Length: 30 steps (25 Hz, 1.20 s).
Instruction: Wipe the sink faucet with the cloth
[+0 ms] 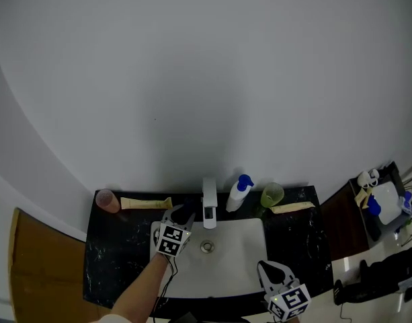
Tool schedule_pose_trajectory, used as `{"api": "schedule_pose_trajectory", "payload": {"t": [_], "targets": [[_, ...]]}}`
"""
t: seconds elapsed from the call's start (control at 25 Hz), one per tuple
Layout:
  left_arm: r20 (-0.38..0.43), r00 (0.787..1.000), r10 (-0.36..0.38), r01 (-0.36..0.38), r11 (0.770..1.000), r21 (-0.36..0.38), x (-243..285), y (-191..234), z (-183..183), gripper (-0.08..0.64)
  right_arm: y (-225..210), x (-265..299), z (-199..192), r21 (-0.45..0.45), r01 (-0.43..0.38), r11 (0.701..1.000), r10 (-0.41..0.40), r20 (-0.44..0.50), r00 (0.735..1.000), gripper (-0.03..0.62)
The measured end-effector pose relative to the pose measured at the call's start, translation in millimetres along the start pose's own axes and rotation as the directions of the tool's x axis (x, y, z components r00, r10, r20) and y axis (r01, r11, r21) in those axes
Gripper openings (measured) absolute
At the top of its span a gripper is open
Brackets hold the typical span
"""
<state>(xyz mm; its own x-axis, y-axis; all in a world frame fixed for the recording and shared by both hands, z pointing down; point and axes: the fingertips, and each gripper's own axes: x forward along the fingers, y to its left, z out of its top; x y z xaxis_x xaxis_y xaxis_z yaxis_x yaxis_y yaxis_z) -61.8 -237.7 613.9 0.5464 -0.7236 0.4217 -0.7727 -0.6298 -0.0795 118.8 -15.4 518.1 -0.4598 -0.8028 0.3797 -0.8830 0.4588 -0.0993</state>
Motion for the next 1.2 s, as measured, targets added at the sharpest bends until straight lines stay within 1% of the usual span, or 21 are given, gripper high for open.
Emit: {"api": "schedule_pose_trajectory", "payload": {"t": [0.04, 0.08, 0.12, 0.16, 0.24, 0.28, 0.36, 0.44, 0.56, 0.64, 0.68, 0.76, 0.8, 0.84, 0.88, 0.96, 1.04, 1.08, 1.12, 1.2], "targets": [[-0.006, 1.000, 0.007, -0.007, 1.000, -0.007, -6, 7, -2, 0.118, 0, 0, 2, -0.001, 0.000, 1.000, 0.000, 0.001, 1.000, 0.006], [-0.011, 1.000, -0.008, 0.008, 1.000, 0.004, -11, 8, -5, 0.118, 0, 0, 4, -0.003, 0.000, 1.000, 0.000, 0.001, 1.000, 0.006], [-0.014, 0.999, -0.042, 0.043, 0.999, 0.028, -15, 3, -8, 0.118, 1, 0, 5, -0.004, 0.000, 1.000, 0.000, 0.002, 1.000, 0.006], [-0.015, 0.996, -0.093, 0.094, 0.994, 0.059, -18, -7, -11, 0.118, 1, -1, 5, -0.003, 0.000, 1.000, 0.000, 0.004, 1.000, 0.006], [-0.013, 0.978, -0.206, 0.206, 0.972, 0.111, -20, -37, -11, 0.118, -1, -2, 3, 0.000, 0.002, 1.000, -0.002, 0.007, 1.000, 0.006], [-0.008, 0.969, -0.246, 0.245, 0.961, 0.130, -18, -51, -8, 0.118, -1, -2, 3, -0.001, 0.003, 1.000, -0.003, 0.006, 1.000, 0.006], [0.003, 0.959, -0.285, 0.281, 0.949, 0.144, -8, -70, 3, 0.118, -2, -3, 4, -0.004, 0.006, 1.000, -0.006, 0.003, 1.000, 0.006], [0.004, 0.963, -0.268, 0.265, 0.955, 0.136, 8, -73, 10, 0.118, -1, -4, 3, -0.002, 0.009, 1.000, -0.009, 0.003, 1.000, 0.006], [0.000, 0.980, -0.197, 0.196, 0.977, 0.085, 23, -53, 17, 0.118, -2, -7, 1, 0.004, 0.016, 1.000, -0.016, 0.003, 1.000, 0.006], [0.000, 0.988, -0.156, 0.155, 0.984, 0.083, 20, -39, 17, 0.120, -5, -10, 1, 0.006, 0.027, 1.000, -0.027, 0.001, 1.000, 0.006], [0.002, 0.992, -0.123, 0.123, 0.990, 0.072, 16, -29, 15, 0.120, -7, -12, 0, 0.009, 0.032, 0.999, -0.032, 0.002, 0.999, 0.006], [-0.004, 0.998, -0.061, 0.061, 0.998, 0.007, 4, -9, 8, 0.120, -9, -16, 0, 0.009, 0.038, 0.999, -0.038, 0.004, 0.999, 0.006], [-0.011, 0.998, -0.055, 0.055, 0.998, -0.004, -1, -3, 5, 0.120, -10, -17, 0, 0.009, 0.039, 0.999, -0.039, 0.007, 0.999, 0.006], [-0.017, 0.997, -0.074, 0.075, 0.997, 0.016, -4, -4, 3, 0.120, -10, -18, -1, 0.010, 0.041, 0.999, -0.041, 0.009, 0.999, 0.006], [-0.019, 0.993, -0.114, 0.115, 0.992, 0.059, -6, -12, 3, 0.119, -10, -19, -1, 0.012, 0.042, 0.999, -0.042, 0.012, 0.999, 0.006], [-0.017, 0.979, -0.205, 0.205, 0.968, 0.142, -6, -38, 6, 0.120, -8, -19, -1, 0.012, 0.042, 0.999, -0.042, 0.012, 0.999, 0.006], [-0.015, 0.968, -0.252, 0.250, 0.951, 0.182, 2, -60, 12, 0.118, -6, -17, 0, 0.010, 0.039, 0.999, -0.039, 0.011, 0.999, 0.006], [-0.013, 0.967, -0.255, 0.253, 0.949, 0.188, 8, -66, 15, 0.120, -5, -16, 0, 0.010, 0.037, 0.999, -0.037, 0.012, 0.999, 0.006], [-0.009, 0.969, -0.246, 0.244, 0.953, 0.182, 14, -68, 18, 0.120, -5, -16, 0, 0.009, 0.036, 0.999, -0.037, 0.013, 0.999, 0.006], [-0.001, 0.978, -0.210, 0.209, 0.969, 0.132, 21, -57, 22, 0.120, -5, -16, 2, 0.007, 0.039, 0.999, -0.039, 0.016, 0.999, 0.006]]}}
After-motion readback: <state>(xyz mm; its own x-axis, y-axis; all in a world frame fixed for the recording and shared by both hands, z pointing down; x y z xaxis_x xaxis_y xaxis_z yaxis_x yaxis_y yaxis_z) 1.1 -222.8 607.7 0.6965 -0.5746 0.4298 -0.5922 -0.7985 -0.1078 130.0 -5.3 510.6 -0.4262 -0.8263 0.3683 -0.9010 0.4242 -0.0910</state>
